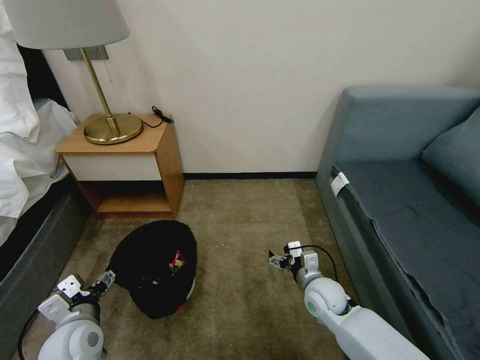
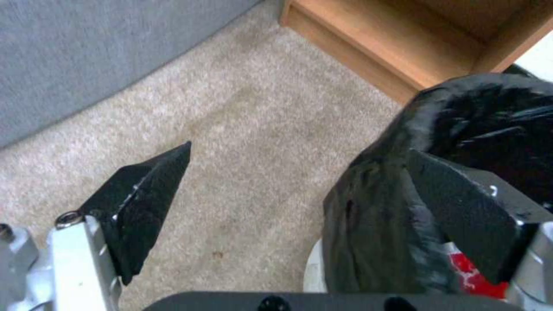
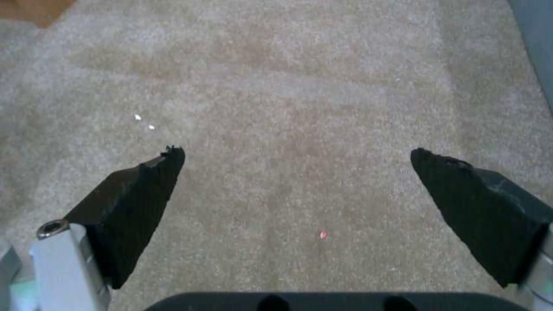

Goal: Pick up the trash bin, then pick up the garbage on the floor and place it into the trash bin.

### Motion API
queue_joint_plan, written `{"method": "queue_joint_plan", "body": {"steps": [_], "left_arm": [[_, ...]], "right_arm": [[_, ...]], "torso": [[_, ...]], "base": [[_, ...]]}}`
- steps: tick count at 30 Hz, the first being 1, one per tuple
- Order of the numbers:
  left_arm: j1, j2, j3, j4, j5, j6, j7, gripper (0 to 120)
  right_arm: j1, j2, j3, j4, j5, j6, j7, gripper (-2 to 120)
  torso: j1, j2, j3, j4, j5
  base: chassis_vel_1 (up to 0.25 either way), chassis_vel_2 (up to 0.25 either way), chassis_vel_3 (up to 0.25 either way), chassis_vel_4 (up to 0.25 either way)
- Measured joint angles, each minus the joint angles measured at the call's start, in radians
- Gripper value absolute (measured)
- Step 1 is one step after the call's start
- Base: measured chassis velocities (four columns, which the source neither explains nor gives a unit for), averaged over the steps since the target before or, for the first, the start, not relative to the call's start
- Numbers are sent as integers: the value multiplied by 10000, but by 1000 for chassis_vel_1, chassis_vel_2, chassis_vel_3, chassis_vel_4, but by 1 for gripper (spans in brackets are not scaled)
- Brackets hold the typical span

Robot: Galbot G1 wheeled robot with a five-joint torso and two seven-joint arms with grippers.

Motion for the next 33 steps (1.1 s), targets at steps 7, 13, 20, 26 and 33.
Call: {"method": "queue_joint_plan", "body": {"steps": [7, 13, 20, 26, 33], "left_arm": [[59, -24, -107, -581, 1569, -533, 586, 100], [-111, 109, -21, -813, 2945, -1353, 1875, 100], [-256, 618, 157, -838, 3839, -2150, 4307, 100], [-293, 774, 363, -704, 4200, -2497, 5262, 100], [-379, 820, 546, -453, 4331, -2503, 5664, 100]], "right_arm": [[-129, 140, 313, 54, -223, 135, -294, 100], [-181, 421, 627, 50, -364, 425, -554, 100], [-159, 1026, 1016, -111, -587, 1091, -1041, 100], [-97, 1814, 1315, -493, -774, 1688, -1324, 100], [-75, 2455, 1672, -965, -955, 2147, -1717, 100]], "torso": [[0, 0, 0, 1, 0], [0, 0, 0, 0, -1], [0, -1, 0, 0, -1], [1, -1, 0, 1, -2], [1, -1, 1, 1, -1]], "base": [[0, 0, 0, 0], [0, 0, 0, 0], [0, 0, 0, 0], [0, 0, 0, 0], [0, 0, 0, 0]]}}
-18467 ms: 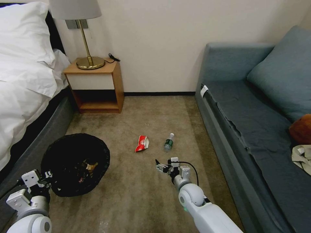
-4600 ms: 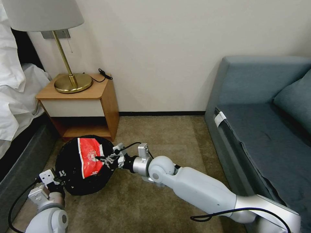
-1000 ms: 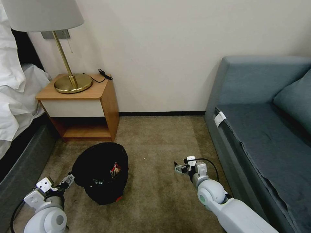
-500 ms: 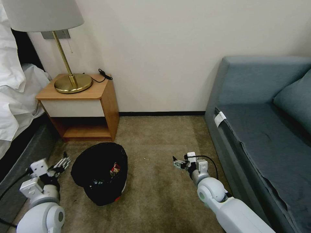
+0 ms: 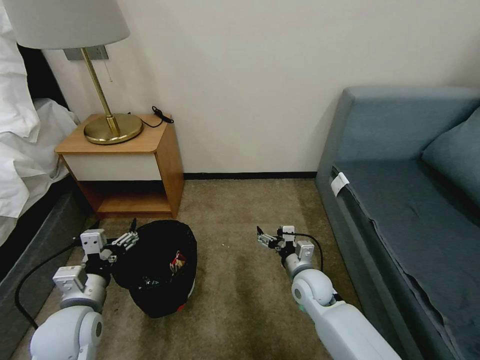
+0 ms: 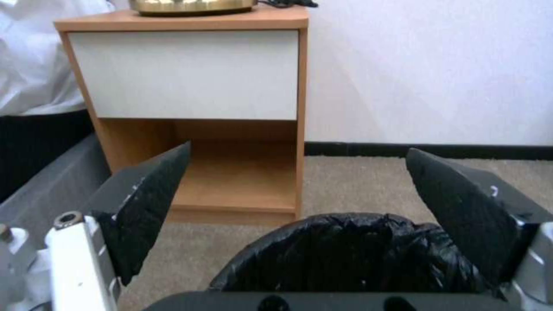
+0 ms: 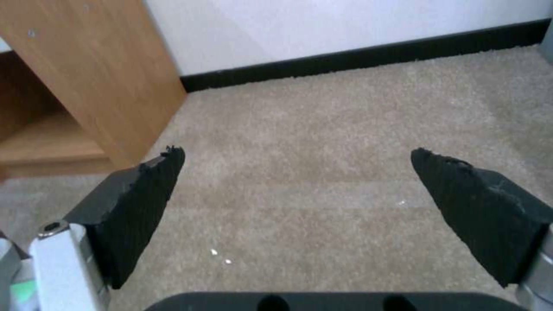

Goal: Pick up the trash bin, then pick up the garbage on the floor and place it into the trash bin.

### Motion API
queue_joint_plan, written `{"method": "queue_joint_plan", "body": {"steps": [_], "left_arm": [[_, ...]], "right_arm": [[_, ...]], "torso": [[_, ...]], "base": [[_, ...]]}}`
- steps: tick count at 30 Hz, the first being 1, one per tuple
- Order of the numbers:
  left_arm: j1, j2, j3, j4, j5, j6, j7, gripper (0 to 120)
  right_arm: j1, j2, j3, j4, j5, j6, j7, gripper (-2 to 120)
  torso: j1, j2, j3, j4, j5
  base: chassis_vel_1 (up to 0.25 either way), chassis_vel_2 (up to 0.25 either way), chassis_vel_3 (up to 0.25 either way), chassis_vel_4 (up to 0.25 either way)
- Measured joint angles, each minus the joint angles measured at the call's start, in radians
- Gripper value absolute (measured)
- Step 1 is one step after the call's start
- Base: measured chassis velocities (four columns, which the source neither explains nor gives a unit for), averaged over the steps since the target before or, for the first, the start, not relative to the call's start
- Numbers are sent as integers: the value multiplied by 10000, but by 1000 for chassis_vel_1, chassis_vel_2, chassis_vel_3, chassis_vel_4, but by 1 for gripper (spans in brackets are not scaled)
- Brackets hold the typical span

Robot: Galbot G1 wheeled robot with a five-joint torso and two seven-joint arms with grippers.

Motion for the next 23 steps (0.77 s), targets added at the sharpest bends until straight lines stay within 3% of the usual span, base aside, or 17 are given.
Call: {"method": "queue_joint_plan", "body": {"steps": [23], "left_arm": [[-4, -3, 0, 26, -21, 17, -37, 100]], "right_arm": [[13, 8, 10, -38, -14, 16, -31, 100]], "torso": [[0, 0, 0, -1, 1]], "base": [[0, 0, 0, 0]]}}
